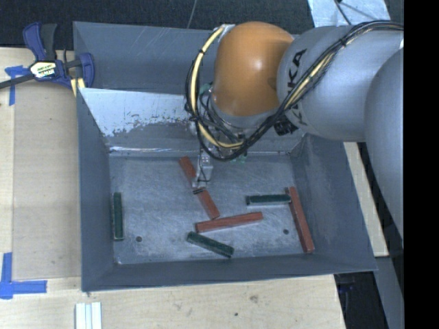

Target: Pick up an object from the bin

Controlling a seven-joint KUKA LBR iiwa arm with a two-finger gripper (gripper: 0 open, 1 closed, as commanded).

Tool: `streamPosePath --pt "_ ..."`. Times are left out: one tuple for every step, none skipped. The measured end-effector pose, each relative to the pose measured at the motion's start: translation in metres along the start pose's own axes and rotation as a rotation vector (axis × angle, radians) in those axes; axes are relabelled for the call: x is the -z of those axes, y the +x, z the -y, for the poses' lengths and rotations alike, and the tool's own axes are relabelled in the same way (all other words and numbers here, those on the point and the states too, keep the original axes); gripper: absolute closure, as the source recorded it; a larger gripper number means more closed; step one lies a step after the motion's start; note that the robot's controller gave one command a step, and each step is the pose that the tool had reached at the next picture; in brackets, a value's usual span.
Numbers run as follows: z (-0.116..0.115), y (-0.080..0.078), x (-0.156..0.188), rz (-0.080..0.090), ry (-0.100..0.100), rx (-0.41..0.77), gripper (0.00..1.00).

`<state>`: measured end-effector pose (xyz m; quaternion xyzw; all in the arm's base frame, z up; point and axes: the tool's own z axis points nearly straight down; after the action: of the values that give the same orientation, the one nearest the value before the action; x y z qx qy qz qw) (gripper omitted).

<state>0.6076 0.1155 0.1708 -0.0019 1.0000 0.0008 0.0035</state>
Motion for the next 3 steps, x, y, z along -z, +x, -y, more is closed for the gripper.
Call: streamPosePath --pt "0.061 0.01 -0.103 -0.001 0.002 -0.082 0.0" --pt "0.05 0.065 -0.099 -0.005 0.001 -0.112 0.0" --pt "0.034 0.031 -0.1 -0.007 0.003 -0.318 0.0"
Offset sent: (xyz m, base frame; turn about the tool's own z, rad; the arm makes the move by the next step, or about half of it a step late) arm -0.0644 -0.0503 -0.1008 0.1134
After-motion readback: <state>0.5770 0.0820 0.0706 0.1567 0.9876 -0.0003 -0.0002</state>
